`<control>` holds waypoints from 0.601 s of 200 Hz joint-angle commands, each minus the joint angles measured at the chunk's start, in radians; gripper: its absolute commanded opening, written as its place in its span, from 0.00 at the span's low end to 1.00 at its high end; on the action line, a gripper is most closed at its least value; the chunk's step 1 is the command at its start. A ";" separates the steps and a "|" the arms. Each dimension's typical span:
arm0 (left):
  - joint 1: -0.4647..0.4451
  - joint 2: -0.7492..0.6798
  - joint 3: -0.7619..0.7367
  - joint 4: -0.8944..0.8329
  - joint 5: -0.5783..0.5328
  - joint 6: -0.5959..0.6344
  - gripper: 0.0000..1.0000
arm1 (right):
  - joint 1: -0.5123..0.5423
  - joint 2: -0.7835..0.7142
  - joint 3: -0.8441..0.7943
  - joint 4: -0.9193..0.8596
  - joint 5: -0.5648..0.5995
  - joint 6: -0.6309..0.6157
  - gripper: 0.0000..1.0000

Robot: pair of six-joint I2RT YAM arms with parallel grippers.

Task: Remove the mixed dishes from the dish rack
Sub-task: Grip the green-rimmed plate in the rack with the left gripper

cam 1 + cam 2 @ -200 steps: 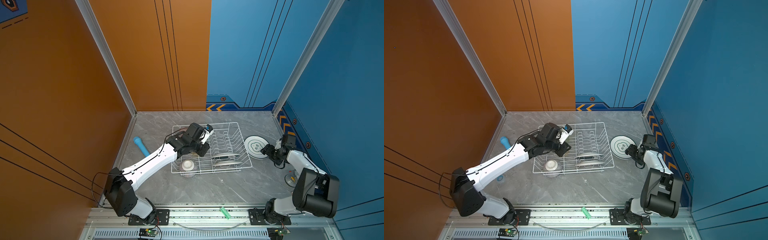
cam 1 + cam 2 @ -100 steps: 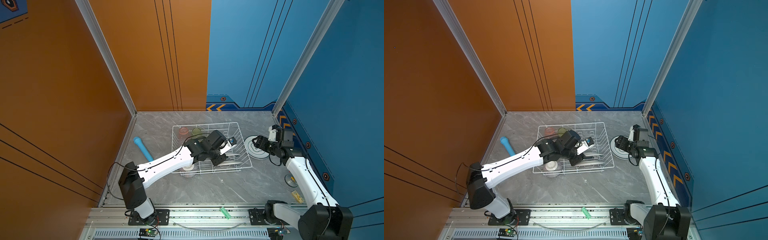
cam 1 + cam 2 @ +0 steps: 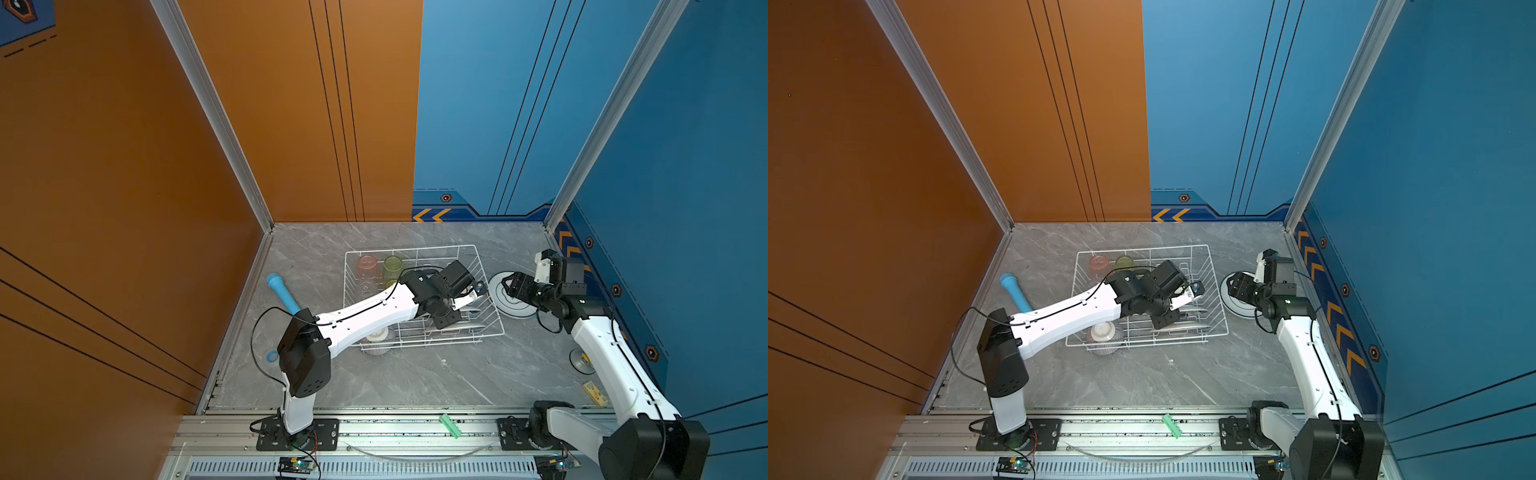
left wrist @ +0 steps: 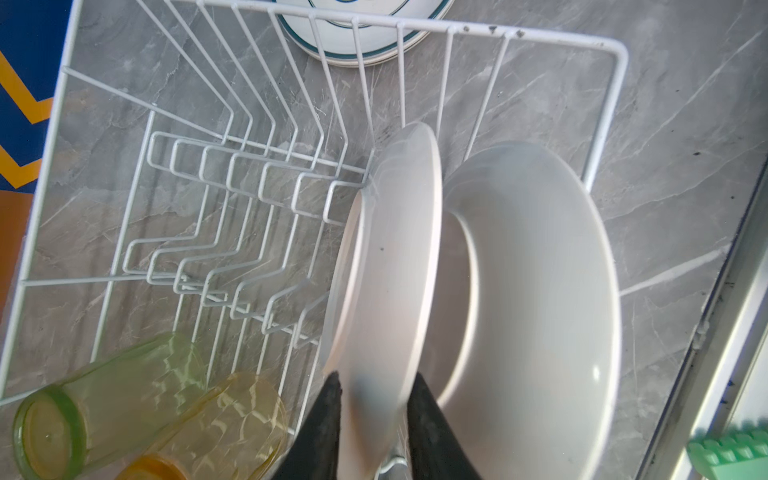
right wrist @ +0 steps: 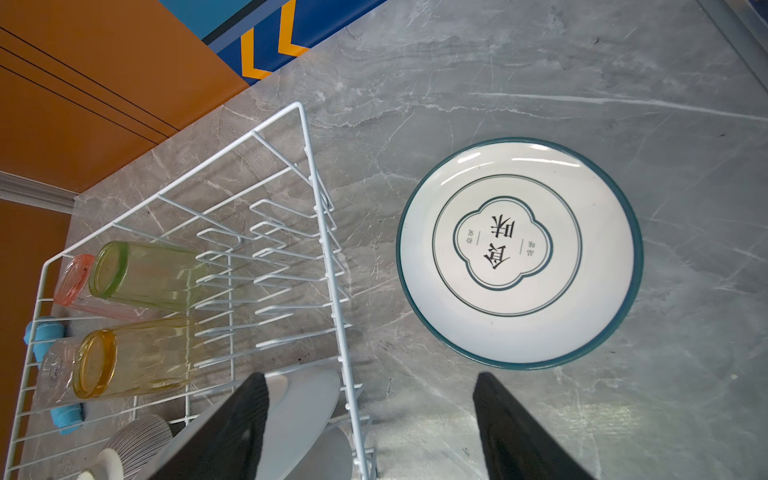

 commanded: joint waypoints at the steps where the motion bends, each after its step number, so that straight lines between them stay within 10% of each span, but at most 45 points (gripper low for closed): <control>1: -0.012 0.032 0.050 -0.056 -0.045 0.022 0.28 | -0.003 -0.010 -0.011 0.000 0.001 -0.001 0.76; 120: -0.038 0.143 0.194 -0.059 -0.335 0.038 0.10 | -0.056 -0.030 -0.041 0.023 -0.040 -0.012 0.76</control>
